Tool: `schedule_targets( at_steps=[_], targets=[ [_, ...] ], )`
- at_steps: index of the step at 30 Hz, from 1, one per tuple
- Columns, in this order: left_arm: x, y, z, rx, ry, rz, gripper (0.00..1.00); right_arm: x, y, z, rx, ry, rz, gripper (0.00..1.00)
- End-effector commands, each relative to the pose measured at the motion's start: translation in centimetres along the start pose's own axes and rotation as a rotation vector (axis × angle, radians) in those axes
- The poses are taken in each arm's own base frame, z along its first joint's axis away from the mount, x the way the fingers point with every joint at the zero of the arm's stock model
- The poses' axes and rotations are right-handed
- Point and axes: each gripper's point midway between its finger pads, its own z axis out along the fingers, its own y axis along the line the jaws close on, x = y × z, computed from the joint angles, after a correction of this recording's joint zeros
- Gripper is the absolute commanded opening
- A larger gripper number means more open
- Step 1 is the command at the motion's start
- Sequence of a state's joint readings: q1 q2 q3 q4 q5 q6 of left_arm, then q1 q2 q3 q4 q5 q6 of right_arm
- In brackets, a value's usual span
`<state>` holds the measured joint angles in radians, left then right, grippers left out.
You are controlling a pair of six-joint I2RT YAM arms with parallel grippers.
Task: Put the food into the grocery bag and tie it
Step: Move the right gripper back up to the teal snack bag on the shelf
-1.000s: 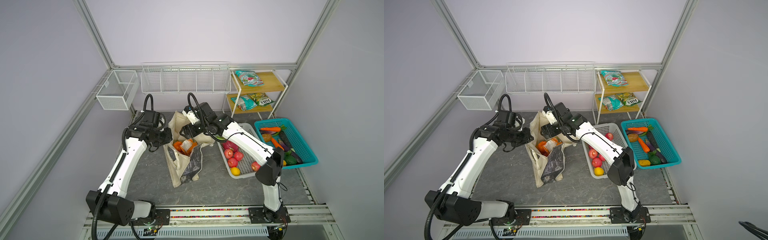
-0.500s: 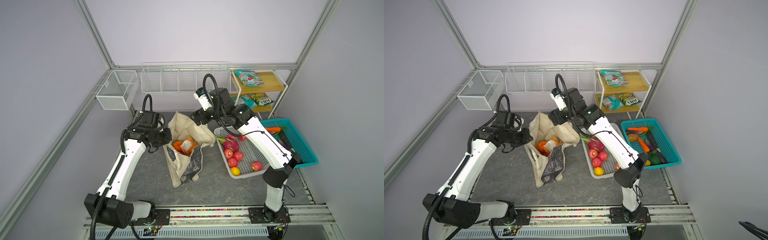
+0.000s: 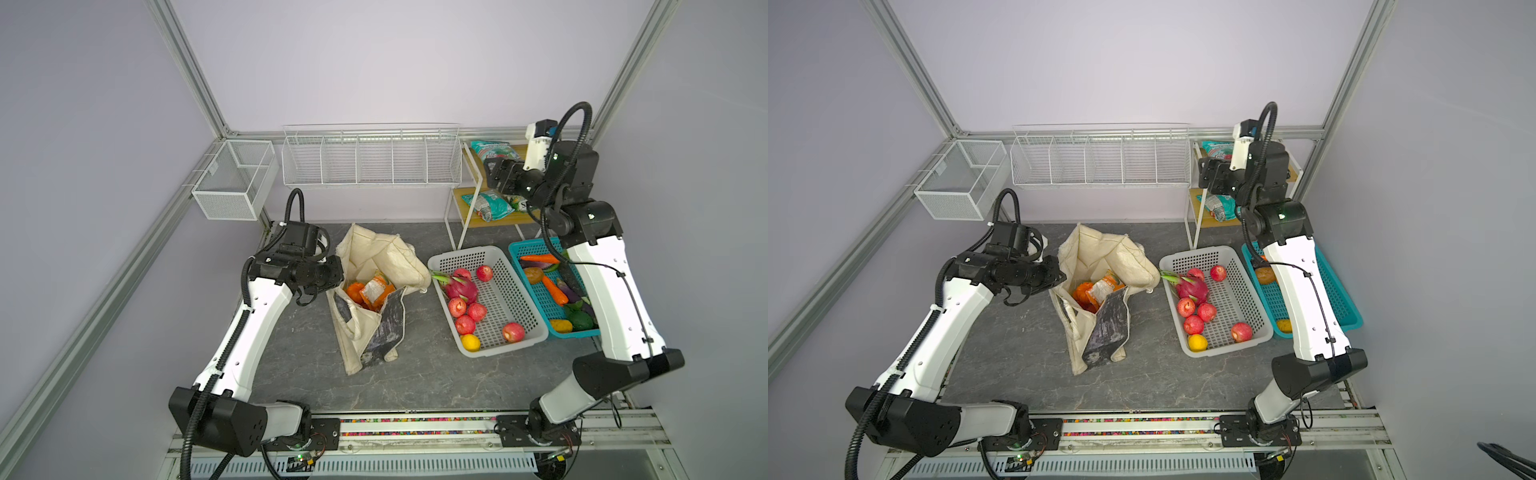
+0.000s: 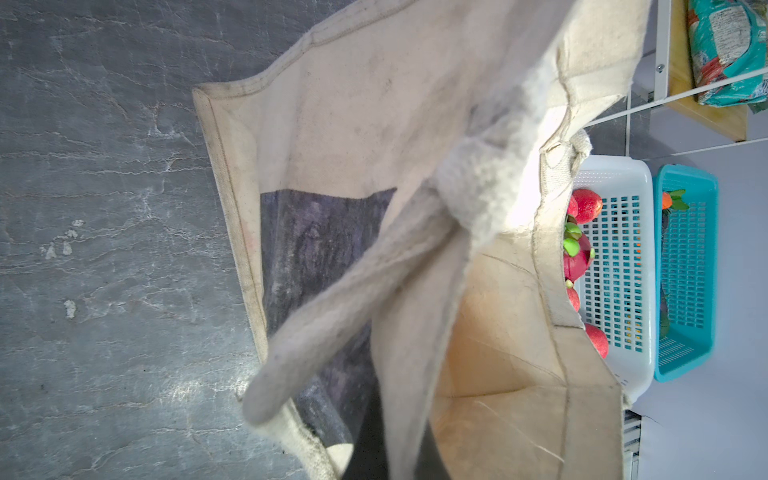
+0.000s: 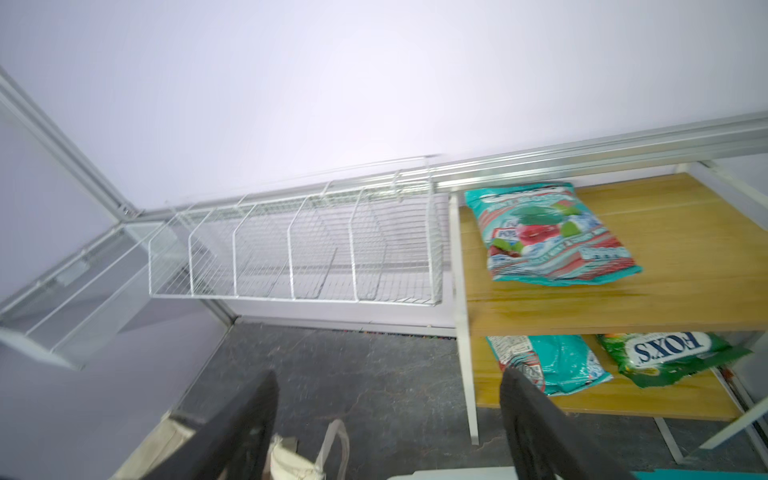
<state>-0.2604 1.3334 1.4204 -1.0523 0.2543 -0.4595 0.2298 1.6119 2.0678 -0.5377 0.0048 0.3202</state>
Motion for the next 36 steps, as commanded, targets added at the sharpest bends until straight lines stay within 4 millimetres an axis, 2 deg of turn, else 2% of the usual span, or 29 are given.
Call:
schedule_targets(
  at_steps=[1, 6, 12, 15, 24, 36],
  targets=[
    [-0.6, -0.3, -0.2, 0.0, -0.015, 0.004, 0.0, -1.7, -2.7, 0.3, -0.004, -0.071, 0.177, 0.85],
    [-0.9, -0.5, -0.2, -0.003, -0.016, -0.003, 0.0, -2.1, -7.5, 1.0, 0.027, -0.099, 0.357, 0.85],
    [-1.1, -0.3, -0.1, -0.014, -0.025, -0.011, 0.0, -1.4, -13.2, 2.0, 0.102, -0.095, 0.618, 0.82],
    [-1.2, -0.2, 0.3, -0.017, -0.022, -0.014, 0.0, -1.6, -14.2, 3.2, 0.097, -0.073, 0.684, 0.81],
    [-1.8, -0.1, 1.0, -0.026, -0.026, -0.02, 0.0, -1.5, -15.5, 7.9, 0.052, 0.002, 0.81, 0.74],
    [-2.4, -0.2, 1.2, -0.031, -0.041, -0.042, 0.0, 1.1, -18.6, 10.7, 0.146, 0.024, 0.864, 0.71]
  ],
)
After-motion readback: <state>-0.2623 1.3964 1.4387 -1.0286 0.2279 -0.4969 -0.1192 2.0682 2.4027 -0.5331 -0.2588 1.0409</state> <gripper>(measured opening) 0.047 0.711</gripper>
